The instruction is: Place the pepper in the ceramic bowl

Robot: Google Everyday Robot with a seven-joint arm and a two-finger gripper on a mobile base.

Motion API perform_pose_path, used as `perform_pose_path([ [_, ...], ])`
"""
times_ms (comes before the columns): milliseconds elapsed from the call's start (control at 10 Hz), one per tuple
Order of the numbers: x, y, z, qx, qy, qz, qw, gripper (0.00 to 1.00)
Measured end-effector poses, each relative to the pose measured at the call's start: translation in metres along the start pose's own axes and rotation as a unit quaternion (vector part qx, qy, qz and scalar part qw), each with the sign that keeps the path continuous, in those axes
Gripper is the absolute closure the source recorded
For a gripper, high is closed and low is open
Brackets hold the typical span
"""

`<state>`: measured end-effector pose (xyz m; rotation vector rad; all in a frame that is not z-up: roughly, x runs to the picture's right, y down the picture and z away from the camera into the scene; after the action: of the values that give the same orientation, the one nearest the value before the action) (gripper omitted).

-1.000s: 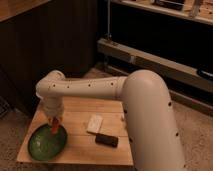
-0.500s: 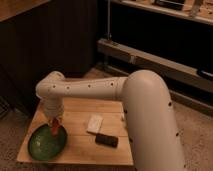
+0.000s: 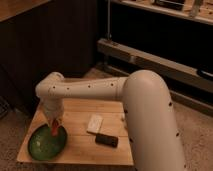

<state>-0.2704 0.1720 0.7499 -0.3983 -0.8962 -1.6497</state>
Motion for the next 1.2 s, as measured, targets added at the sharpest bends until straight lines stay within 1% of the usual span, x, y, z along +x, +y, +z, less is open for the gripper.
perform_pose_path([
  [200,-0.0008,-0.0005,0.0004,0.0,0.0,-0.001,1.0,0.75],
  [300,-0.0014,-0.0003,0.0011,0.0,0.0,-0.002,1.0,0.72],
  [400,-0.0019,-0.0004,0.0014,0.0,0.0,-0.002,1.0,0.63],
  [600,-0.0026,-0.0006,0.002,0.0,0.0,-0.004,1.0,0.53],
  [1200,-0.0048,-0.001,0.004,0.0,-0.001,-0.008,1.0,0.52],
])
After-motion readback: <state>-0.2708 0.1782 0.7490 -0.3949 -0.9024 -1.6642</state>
